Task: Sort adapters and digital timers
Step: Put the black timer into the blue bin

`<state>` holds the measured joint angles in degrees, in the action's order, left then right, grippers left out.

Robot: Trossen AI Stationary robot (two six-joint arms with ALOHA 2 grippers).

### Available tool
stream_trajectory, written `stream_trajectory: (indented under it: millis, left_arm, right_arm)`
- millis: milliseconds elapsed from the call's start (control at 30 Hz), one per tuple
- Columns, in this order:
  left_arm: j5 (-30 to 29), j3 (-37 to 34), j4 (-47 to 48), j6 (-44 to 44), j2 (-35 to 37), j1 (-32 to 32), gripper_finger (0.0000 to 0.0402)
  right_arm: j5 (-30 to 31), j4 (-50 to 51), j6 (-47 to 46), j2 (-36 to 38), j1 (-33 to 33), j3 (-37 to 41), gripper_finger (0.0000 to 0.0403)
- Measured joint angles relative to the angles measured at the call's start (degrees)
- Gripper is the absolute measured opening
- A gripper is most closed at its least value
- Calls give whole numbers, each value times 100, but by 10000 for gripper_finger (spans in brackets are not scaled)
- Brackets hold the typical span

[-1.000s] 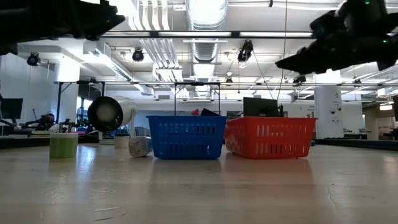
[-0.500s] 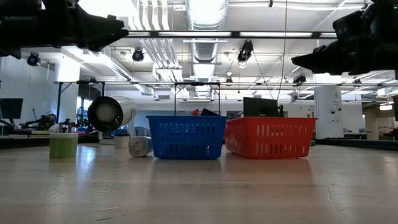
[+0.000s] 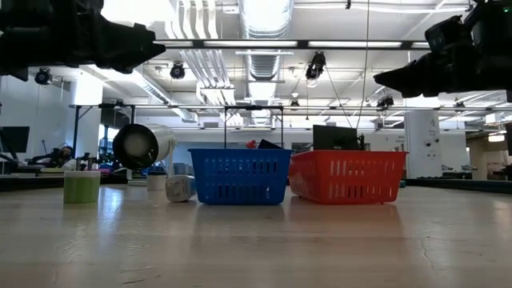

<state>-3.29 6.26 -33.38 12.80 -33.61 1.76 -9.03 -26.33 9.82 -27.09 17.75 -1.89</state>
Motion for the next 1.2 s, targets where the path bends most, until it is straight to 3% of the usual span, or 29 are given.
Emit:
stream_trajectory:
  millis: [200,333,533,1200]
  left_arm:
    - [519,-2,2,-32,-20,117,286]
    - [871,-80,-12,-283,-82,213,286]
    - [891,-383,-532,-323,-85,269,286]
    - [975,-389,-380,-449,-87,531,286]
  right_arm:
    - [-691,39,-235,-9,350,-42,56]
    - [-643,45,-285,-11,429,-42,56]
    - [-598,44,-292,-11,429,-42,56]
    - [-381,28,-196,-11,429,-39,56]
